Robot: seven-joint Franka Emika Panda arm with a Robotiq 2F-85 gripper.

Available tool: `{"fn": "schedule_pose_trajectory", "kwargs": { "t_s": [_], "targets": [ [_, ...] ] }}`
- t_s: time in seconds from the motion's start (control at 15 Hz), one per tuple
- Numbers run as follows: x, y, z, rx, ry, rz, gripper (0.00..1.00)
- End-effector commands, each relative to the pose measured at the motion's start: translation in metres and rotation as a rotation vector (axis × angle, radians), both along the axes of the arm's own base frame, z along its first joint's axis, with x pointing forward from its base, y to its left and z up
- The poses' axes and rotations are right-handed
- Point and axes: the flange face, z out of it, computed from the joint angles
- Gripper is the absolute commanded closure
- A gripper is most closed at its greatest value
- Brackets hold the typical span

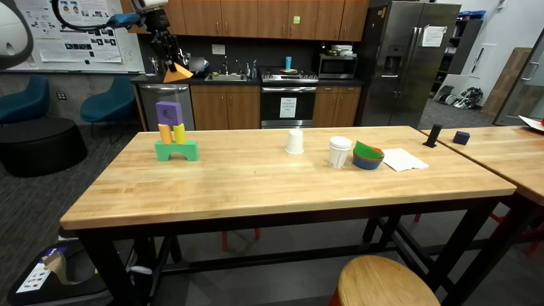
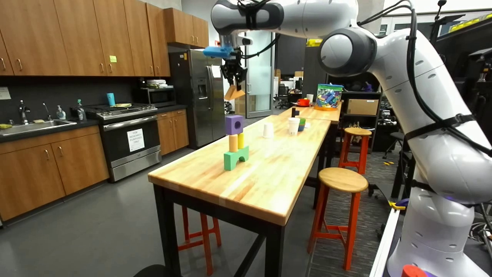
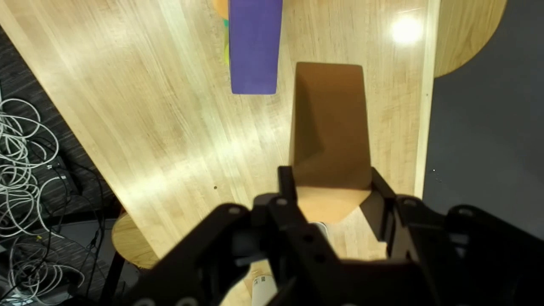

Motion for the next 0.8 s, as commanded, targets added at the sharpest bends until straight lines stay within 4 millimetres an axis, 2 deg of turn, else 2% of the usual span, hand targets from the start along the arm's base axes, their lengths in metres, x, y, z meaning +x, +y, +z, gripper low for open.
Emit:
{"fn": "schedule_pose_trajectory", "kwargs": {
  "t_s": [0.0,0.73],
  "targets": [
    [-0.0037,0.0069,0.0159,-0.022,-0.019,-0.001,0.84],
    [-0.005,-0.0009,0.0205,-0.04,-0.035,-0.02,0.84]
  ]
}}
